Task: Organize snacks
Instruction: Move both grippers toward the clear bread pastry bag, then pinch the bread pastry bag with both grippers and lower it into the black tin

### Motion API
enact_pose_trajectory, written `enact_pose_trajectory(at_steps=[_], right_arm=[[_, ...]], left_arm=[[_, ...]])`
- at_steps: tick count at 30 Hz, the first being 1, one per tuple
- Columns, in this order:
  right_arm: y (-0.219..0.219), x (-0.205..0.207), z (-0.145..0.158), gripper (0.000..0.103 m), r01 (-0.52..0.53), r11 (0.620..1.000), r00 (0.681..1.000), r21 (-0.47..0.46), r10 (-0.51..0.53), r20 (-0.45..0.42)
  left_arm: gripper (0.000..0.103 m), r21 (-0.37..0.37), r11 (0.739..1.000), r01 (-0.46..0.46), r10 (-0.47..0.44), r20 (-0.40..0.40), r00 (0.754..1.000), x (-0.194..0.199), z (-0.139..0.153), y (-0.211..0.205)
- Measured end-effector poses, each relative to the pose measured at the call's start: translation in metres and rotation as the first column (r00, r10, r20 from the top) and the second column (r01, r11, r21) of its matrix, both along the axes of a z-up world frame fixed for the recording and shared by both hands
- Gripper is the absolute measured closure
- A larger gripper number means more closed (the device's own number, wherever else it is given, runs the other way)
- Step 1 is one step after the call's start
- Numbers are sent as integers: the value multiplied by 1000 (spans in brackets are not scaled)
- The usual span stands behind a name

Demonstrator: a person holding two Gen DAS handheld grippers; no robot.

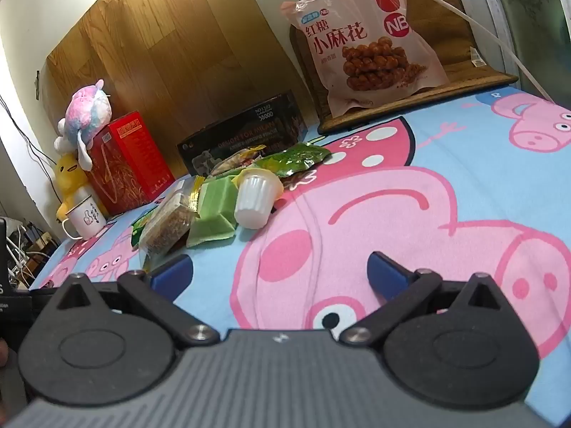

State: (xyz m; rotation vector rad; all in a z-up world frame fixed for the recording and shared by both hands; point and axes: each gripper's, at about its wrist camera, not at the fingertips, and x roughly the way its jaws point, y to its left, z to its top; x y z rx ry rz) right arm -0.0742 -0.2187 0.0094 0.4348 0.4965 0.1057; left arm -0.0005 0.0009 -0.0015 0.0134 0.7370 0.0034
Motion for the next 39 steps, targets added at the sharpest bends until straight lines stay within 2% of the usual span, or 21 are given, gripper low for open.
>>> enact_pose_trajectory(at_steps=[4, 8, 10, 12, 13, 15, 16, 18, 20, 22, 25, 29, 31, 33, 34, 36, 37, 39], right_arm=[[0, 1, 1, 0, 1, 1000, 1000, 4, -1, -5], [0, 4, 5, 1, 8, 998, 1000, -54, -8, -17], [-6, 6, 7, 7, 19, 996, 1000, -86, -20, -10], [-13, 12, 10, 20, 17, 994, 1000, -110, -19, -17], [-17, 15, 12, 23, 11, 993, 1000, -115, -14, -21], [-18, 22, 15, 38, -9, 990, 999, -140, 4, -34], [-18, 26, 15, 41, -24, 990, 999, -142, 18, -42], [-13, 32, 18, 55, -72, 990, 997, -123, 66, -51], [-2, 37, 22, 60, -142, 983, 989, -113, 138, -47], [13, 43, 27, 63, -208, 969, 978, -130, 205, -36], [33, 56, 38, 63, -298, 936, 954, -187, 301, -15], [59, 82, 45, 63, -418, 847, 904, -329, 425, -53], [70, 92, 46, 63, -464, 800, 878, -381, 473, -76], [76, 102, 44, 61, -504, 760, 854, -410, 511, -102], [80, 106, 41, 60, -526, 741, 840, -418, 530, -116], [85, 110, 38, 59, -547, 707, 821, -448, 557, -125], [88, 110, 37, 60, -548, 694, 817, -467, 564, -121], [93, 111, 40, 67, -557, 675, 807, -483, 579, -121]], left_arm=[[0, -21, 1000, 12, -12, -12, 1000, 6, 7, 1], [0, -11, 999, 45, -45, 11, 999, 1, 4, 4], [0, -13, 997, 71, -71, 26, 997, -4, 0, 8], [0, -31, 996, 88, -87, 37, 996, -5, 1, 12], [0, -46, 994, 95, -93, 43, 995, -5, 1, 14], [0, -83, 991, 107, -102, 62, 993, -5, 3, 22], [0, -97, 989, 112, -105, 77, 992, -5, 4, 25], [0, -111, 986, 124, -111, 117, 987, -5, 8, 33], [0, -114, 984, 139, -120, 159, 980, -7, 13, 39], [1, -150, 974, 171, -144, 175, 974, -3, 22, 47], [8, -294, 928, 227, -193, 140, 971, 14, 30, 63], [23, -497, 835, 237, -245, 50, 968, 52, 28, 80], [26, -562, 789, 249, -284, 26, 958, 65, 21, 79], [27, -592, 757, 277, -333, 15, 943, 76, 17, 73], [27, -594, 748, 295, -360, 10, 933, 81, 15, 68], [27, -548, 776, 312, -369, 6, 929, 84, 12, 57], [28, -537, 780, 322, -375, 11, 927, 83, 13, 55], [28, -526, 779, 341, -386, 27, 922, 79, 20, 53]])
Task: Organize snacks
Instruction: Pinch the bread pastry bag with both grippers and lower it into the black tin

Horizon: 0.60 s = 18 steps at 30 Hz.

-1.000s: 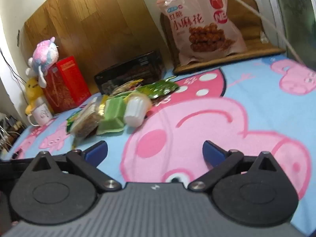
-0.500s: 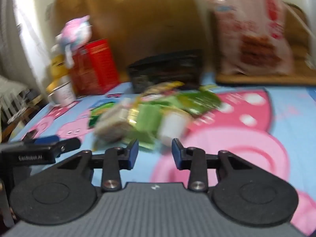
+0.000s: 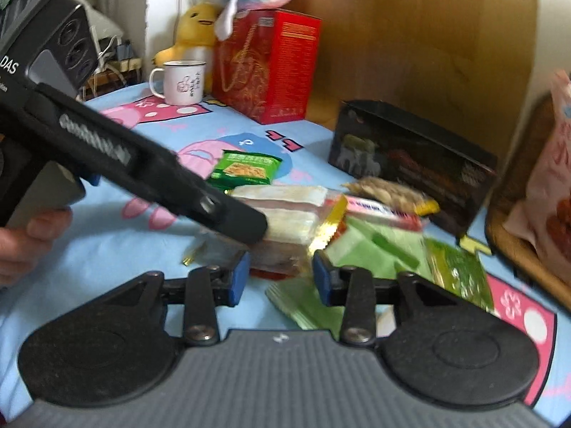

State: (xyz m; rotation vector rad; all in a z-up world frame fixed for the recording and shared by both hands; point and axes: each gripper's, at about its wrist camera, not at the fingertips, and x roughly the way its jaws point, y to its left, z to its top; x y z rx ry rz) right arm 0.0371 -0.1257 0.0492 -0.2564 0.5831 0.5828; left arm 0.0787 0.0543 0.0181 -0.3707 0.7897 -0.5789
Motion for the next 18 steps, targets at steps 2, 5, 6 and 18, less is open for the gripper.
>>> enact_pose_trajectory(at_steps=[2, 5, 6, 18], right_arm=[[2, -1, 4, 74, 10, 1000, 1000, -8, -10, 9], [0, 1, 9, 82, 20, 999, 1000, 42, -19, -21], [-1, 0, 12, 83, 25, 998, 999, 57, -24, -21], [-10, 24, 71, 84, 161, 980, 951, 120, -187, 248]], left_arm=[[28, 6, 1000, -7, 7, 34, 999, -3, 9, 2], [28, -32, 999, -22, 24, 50, 998, -2, 21, 9], [29, -38, 999, -24, 27, 56, 998, -1, 25, 10], [29, -25, 1000, 4, 3, 251, 968, 60, 106, -25]])
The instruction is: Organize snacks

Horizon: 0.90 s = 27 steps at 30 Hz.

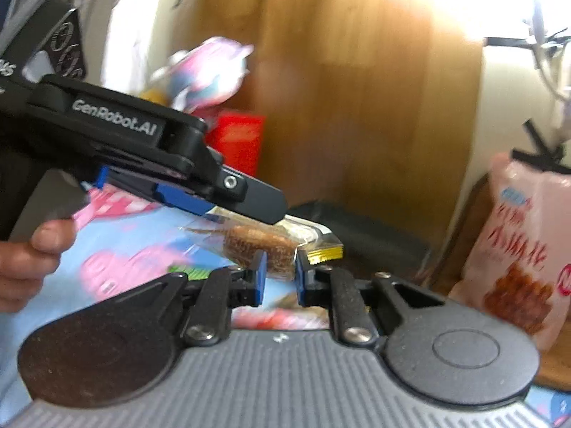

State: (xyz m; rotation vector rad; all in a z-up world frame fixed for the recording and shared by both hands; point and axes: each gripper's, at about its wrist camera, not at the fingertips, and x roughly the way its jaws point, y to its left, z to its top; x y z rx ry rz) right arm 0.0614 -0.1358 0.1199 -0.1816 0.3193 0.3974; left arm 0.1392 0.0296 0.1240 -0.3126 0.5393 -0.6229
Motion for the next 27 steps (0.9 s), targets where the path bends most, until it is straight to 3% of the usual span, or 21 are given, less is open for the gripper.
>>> enact_pose_trajectory(at_steps=[4, 9, 11, 14, 16, 21, 27], right_arm=[[-12, 48, 4, 84, 89, 995, 995, 33, -90, 36], [-23, 114, -17, 75, 171, 985, 982, 37, -168, -83], [-36, 119, -20, 75, 208, 974, 972, 88, -196, -128], [-71, 108, -23, 75, 204, 944, 963, 260, -145, -228], [-84, 103, -31, 75, 218, 924, 946, 315, -120, -302], [-83, 119, -56, 71, 295, 903, 869, 312, -118, -481], [-54, 147, -71, 68, 306, 891, 802, 336, -51, -595]], left_arm=[[28, 50, 999, -15, 12, 43, 999, 44, 2, -26], [28, 93, 991, -99, 101, -17, 995, 80, -25, -36], [27, 43, 996, -75, 76, -19, 997, 70, -33, -21], [25, 29, 997, -69, 69, -4, 998, 45, -46, 0], [25, 23, 997, -68, 68, -24, 997, 35, -54, 14], [25, -61, 989, -134, 125, -136, 983, 18, -74, 57], [25, -138, 965, -221, 199, -158, 967, -8, -85, 97]])
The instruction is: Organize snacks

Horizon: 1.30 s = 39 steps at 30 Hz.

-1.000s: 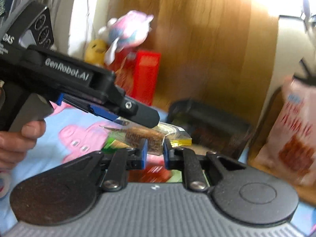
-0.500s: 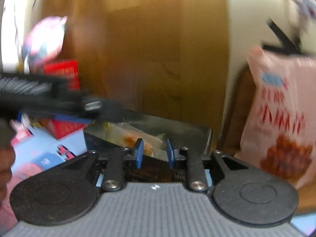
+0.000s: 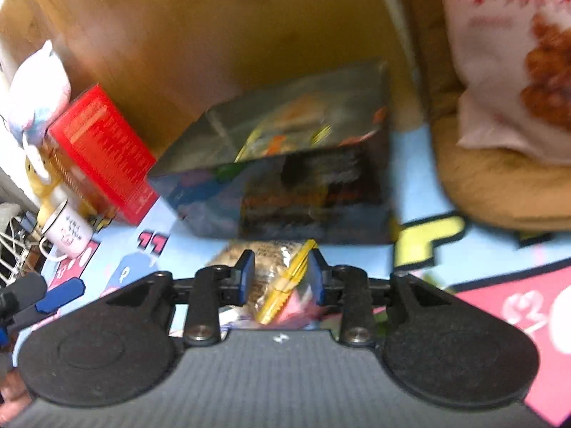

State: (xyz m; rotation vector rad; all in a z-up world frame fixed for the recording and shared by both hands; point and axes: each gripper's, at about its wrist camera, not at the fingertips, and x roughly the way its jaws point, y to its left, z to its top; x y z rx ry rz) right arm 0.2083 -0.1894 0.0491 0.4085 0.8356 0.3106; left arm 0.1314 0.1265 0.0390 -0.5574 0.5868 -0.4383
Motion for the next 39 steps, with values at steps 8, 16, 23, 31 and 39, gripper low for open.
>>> enact_pose_trajectory(at_steps=[8, 16, 23, 31, 39], right_arm=[[71, -62, 12, 71, -234, 969, 969, -79, 239, 59], [79, -144, 21, 63, -212, 958, 930, -191, 258, 263], [49, -211, 14, 60, -71, 966, 922, -249, 159, 354], [26, -223, -3, 48, 19, 953, 940, -304, 86, 329], [29, -203, -17, 34, -57, 930, 945, -364, 167, 280]], left_arm=[[25, -45, 999, -25, 22, -63, 998, -3, -25, 19], [25, -45, 999, 26, -27, -31, 999, -20, -22, 14], [25, -49, 992, 113, -112, 23, 993, -57, -16, 2], [25, -2, 953, 304, -304, 20, 952, -73, -8, -59], [25, 85, 908, 410, -401, -108, 910, -54, -25, -125]])
